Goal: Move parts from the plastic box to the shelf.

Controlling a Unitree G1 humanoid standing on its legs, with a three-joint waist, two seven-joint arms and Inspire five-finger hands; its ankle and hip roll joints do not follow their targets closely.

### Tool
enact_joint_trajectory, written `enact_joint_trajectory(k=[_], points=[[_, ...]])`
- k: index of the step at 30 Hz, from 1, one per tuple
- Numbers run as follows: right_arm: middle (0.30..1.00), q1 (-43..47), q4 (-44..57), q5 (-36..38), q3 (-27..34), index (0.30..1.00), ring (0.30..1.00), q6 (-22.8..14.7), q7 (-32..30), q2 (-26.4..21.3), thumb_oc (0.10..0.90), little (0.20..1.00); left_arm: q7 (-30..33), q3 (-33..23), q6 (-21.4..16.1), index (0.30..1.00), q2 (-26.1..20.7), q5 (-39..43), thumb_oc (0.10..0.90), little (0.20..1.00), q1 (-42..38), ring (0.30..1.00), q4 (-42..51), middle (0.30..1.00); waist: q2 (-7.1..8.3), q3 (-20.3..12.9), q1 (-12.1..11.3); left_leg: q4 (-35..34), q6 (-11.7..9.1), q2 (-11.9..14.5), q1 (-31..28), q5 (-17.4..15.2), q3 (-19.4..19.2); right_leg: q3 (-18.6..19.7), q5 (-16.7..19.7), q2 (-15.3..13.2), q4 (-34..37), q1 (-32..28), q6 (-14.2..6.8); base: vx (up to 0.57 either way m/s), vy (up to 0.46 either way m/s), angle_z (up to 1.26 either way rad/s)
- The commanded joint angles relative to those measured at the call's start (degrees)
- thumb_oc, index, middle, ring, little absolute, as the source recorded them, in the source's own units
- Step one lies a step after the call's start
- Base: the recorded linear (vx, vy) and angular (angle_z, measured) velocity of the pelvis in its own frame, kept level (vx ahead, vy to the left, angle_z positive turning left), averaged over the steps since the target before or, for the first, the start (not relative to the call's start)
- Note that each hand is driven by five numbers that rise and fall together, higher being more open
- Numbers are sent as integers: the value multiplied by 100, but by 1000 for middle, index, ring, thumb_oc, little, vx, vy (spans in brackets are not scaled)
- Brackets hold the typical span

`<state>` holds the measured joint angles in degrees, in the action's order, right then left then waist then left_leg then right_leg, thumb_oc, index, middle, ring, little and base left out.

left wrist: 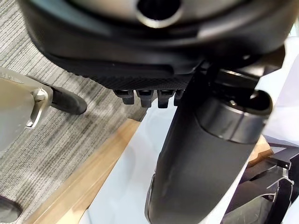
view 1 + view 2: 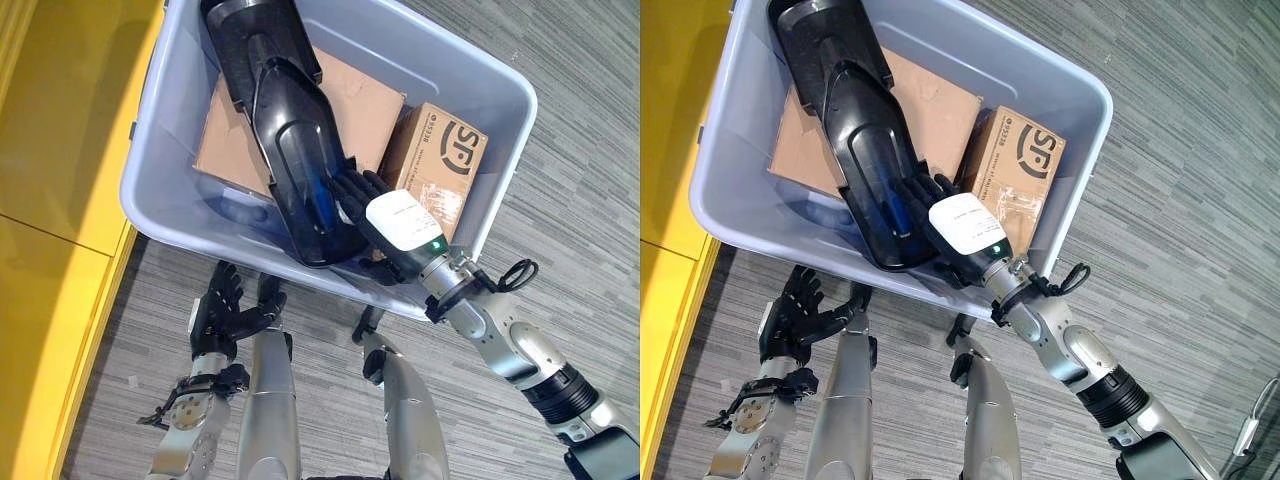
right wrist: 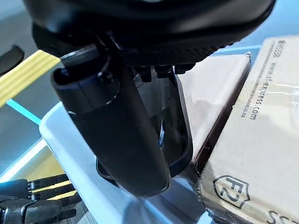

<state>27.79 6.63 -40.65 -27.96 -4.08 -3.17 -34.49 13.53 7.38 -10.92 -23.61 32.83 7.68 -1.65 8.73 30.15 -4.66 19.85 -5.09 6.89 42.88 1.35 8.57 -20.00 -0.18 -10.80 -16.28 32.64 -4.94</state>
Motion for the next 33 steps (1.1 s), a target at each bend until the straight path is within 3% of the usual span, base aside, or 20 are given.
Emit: enact_joint_trajectory(k=[1, 21, 33], points=[[1000, 360, 936, -329, 274, 1000, 1000, -352, -330, -264, 900, 1000, 65, -359, -233, 1000, -228, -317, 900, 1000, 372, 1000, 757, 1000, 381, -36, -121, 375, 142, -9, 23, -429, -247, 472, 22, -188, 179, -620, -523, 0, 0, 0], [1000, 647, 802, -741, -120, 1000, 1000, -348, -276, -104, 900, 1000, 121, -281, -240, 1000, -205, -328, 900, 1000, 295, 1000, 751, 1000, 350, -36, -110, 420, 141, -18, 85, -439, -241, 485, -7, -174, 148, -551, -506, 0, 0, 0], [1000, 957, 309, -931, -476, 1000, 1000, -222, -336, 272, 900, 1000, 191, -254, -276, 1000, -184, -311, 900, 1000, 258, 1000, 718, 1000, 319, -36, -170, 412, 137, -24, 83, -469, -227, 478, -29, -172, 165, -566, -502, 0, 0, 0]])
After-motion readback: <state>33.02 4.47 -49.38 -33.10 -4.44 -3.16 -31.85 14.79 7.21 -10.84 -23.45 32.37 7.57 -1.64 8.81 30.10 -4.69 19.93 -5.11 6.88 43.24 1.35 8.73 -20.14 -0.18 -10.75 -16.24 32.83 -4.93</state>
